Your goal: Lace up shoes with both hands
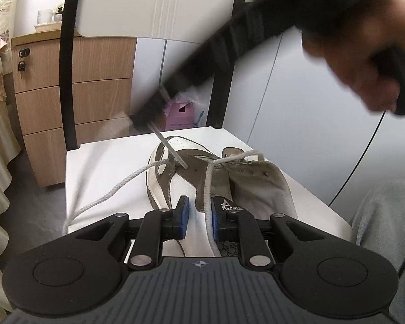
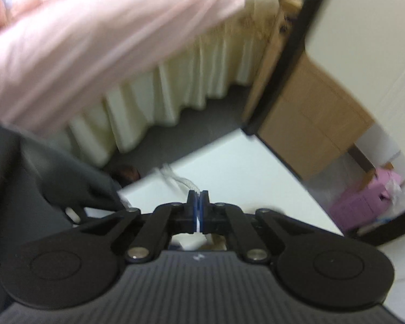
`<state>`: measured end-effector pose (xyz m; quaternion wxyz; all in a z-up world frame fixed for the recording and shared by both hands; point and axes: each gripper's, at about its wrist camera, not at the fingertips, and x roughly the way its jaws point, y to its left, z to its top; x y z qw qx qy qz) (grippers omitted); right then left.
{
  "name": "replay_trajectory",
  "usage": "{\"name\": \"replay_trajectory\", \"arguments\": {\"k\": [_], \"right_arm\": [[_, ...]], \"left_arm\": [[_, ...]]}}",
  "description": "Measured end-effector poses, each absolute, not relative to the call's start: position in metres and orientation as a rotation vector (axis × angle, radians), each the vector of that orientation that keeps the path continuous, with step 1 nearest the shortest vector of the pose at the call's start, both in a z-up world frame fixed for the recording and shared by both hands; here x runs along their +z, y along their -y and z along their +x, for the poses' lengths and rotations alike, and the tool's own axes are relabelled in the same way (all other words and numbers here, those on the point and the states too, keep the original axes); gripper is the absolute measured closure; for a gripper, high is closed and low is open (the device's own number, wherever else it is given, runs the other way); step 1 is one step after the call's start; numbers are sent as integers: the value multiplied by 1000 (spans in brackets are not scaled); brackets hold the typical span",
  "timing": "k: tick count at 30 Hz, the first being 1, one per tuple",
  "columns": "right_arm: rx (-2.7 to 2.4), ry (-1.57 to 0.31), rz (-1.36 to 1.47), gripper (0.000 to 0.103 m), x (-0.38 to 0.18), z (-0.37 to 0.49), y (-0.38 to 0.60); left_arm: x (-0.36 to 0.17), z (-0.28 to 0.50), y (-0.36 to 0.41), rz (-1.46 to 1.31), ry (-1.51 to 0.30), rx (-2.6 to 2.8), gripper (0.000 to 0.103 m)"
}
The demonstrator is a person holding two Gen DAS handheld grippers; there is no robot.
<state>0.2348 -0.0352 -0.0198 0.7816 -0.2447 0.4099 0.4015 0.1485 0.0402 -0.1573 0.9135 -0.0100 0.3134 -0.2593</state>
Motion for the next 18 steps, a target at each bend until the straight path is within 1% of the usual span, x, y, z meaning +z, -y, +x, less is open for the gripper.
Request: {"name": "replay_trajectory", "arguments": {"k": [6, 10, 14, 18], "right_arm": [[999, -757, -419, 101, 44, 235, -7], [1089, -697, -405, 101, 69, 231, -48], [1177, -703, -405, 101, 75, 223, -86], [1231, -771, -431, 101, 57, 211, -111]], "left_arm": [[-157, 148, -39, -7, -644, -539, 85], [-157, 149, -39, -11, -645, -541, 85], [-157, 150, -39, -17, -649, -543, 85], [-157, 152, -39, -23, -653, -544, 85]]}}
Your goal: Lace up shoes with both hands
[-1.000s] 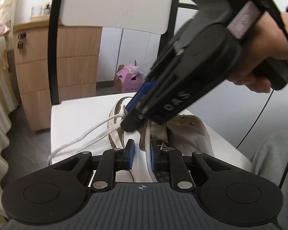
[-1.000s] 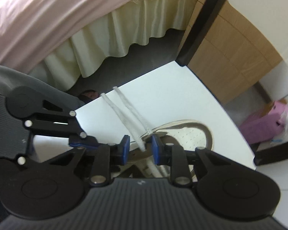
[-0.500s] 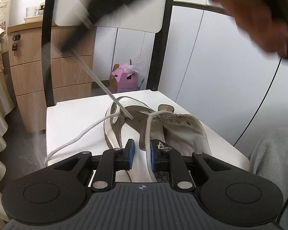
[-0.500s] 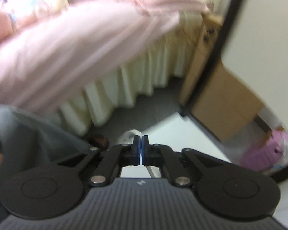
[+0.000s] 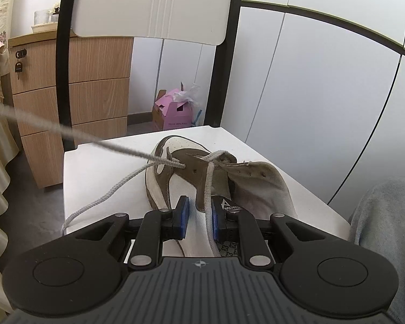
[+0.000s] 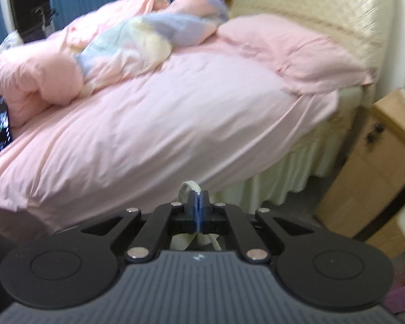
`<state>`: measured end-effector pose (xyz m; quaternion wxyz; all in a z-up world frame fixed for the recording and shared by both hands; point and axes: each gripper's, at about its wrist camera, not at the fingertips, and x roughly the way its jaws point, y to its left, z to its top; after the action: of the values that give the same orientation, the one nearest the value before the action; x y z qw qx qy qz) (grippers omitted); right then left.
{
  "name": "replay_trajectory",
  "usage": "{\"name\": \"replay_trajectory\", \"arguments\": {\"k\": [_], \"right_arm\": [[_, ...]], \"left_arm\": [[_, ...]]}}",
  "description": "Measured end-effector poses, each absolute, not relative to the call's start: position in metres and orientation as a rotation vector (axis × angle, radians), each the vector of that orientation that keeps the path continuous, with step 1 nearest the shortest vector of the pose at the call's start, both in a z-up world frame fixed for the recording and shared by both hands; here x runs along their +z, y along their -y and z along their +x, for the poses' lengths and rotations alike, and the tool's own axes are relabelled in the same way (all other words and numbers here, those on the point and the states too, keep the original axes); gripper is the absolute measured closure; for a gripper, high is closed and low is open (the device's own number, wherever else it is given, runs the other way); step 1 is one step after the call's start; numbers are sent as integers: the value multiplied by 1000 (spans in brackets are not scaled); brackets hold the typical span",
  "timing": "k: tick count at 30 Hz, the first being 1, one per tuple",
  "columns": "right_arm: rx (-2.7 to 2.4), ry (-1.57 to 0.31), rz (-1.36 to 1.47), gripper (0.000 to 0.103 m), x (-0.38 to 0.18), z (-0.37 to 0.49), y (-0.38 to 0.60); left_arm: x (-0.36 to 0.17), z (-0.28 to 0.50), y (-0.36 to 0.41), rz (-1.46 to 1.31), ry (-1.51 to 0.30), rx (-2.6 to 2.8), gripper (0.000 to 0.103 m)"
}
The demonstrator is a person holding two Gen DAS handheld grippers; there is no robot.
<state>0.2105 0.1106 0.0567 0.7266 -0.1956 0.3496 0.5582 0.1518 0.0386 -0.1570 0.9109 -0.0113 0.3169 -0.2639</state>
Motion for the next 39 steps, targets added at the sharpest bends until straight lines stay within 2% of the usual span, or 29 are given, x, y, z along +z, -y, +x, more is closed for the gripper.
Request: {"name": "replay_trajectory", "arguments": {"k": [8, 9, 10, 12, 15, 21, 26, 30, 39], "right_arm": [[1207, -915, -502, 98, 14, 207, -124], [1204, -919, -525, 87, 11, 206, -124], [1203, -924, -539, 61, 9, 205, -123], [1201, -921, -558, 28, 10, 203, -118], [1195, -911, -578, 14, 16, 200, -110], [1111, -871, -507, 14, 37, 208, -71], [895, -811, -326, 11, 42, 225, 3], [700, -825, -147, 6, 24, 236, 71], [382, -831, 86, 6, -47, 211, 162]], "left_arm": [[-156, 155, -38, -37, -662, -547, 85], [-156, 155, -37, -38, -663, -547, 85], [-156, 155, -38, -41, -664, -547, 85], [-156, 156, -38, -42, -664, -547, 85], [-156, 156, -37, -42, -663, -543, 85], [-157, 155, -37, -44, -661, -535, 85], [-157, 155, -38, -54, -665, -531, 85], [-156, 155, -39, -62, -668, -530, 85], [-157, 156, -40, -77, -670, -524, 85]]}}
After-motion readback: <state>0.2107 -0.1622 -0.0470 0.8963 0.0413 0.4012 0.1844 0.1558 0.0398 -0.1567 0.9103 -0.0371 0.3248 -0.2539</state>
